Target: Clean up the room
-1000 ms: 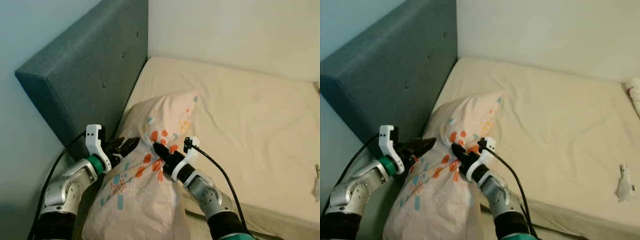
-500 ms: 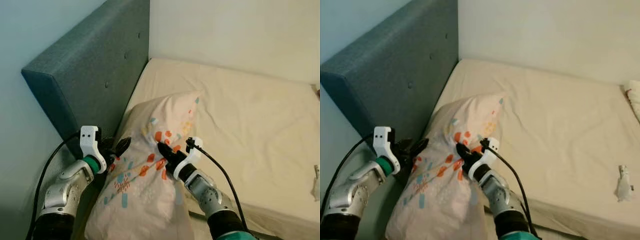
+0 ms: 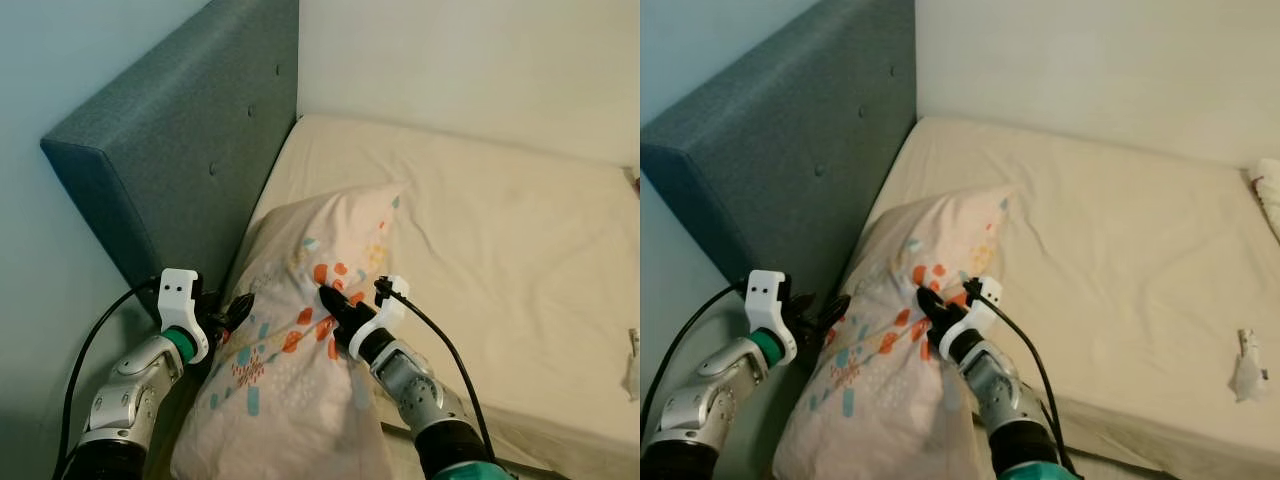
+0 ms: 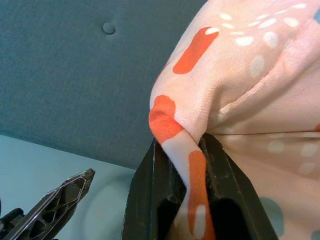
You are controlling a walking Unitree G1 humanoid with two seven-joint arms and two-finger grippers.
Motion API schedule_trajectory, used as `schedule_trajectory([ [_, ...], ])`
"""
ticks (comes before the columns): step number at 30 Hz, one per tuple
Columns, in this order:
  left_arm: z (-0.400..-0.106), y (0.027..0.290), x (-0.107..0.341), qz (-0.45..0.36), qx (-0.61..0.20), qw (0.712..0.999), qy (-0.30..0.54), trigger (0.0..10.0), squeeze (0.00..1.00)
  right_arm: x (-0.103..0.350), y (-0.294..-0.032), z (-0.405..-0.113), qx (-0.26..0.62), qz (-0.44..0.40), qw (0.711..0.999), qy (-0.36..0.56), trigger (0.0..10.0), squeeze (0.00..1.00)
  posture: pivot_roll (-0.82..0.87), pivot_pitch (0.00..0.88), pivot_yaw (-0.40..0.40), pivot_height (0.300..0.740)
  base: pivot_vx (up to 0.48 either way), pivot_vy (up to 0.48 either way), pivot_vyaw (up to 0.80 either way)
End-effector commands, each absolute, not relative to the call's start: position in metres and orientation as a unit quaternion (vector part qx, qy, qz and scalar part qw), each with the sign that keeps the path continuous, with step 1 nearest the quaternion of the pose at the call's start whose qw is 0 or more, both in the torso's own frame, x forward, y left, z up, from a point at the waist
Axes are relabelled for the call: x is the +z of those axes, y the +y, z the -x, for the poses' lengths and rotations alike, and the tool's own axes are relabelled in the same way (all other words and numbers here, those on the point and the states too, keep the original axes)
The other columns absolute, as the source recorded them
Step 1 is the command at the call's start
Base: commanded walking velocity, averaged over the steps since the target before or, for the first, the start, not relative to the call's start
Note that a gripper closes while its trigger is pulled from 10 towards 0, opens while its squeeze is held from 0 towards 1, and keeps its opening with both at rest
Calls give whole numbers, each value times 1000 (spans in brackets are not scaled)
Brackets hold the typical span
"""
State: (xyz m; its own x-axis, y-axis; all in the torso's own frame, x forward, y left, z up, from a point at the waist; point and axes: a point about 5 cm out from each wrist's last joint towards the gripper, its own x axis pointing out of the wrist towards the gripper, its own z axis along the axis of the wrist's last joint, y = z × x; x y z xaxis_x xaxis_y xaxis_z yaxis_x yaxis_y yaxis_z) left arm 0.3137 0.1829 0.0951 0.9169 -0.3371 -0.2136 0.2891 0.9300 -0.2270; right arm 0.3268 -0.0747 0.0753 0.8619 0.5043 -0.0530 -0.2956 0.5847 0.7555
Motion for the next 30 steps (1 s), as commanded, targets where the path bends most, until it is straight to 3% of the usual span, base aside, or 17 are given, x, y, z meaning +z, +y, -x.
schedule_trajectory([
  [1, -312, 180, 88, 91, -165, 972, 138, 10000, 0, 92, -48, -331, 252, -424, 863, 110, 10000, 0, 254, 85, 54, 731, 0, 0, 0],
  [16, -312, 183, 87, 98, -135, 977, 129, 10000, 0, 92, -51, -333, 249, -413, 869, 109, 10000, 0, 245, 95, 3, 678, 0, 0, 0],
  [30, -303, 184, 78, 99, -130, 976, 142, 10000, 0, 93, -50, -333, 244, -415, 870, 109, 10000, 0, 233, 101, 7, 635, 0, 0, 0],
])
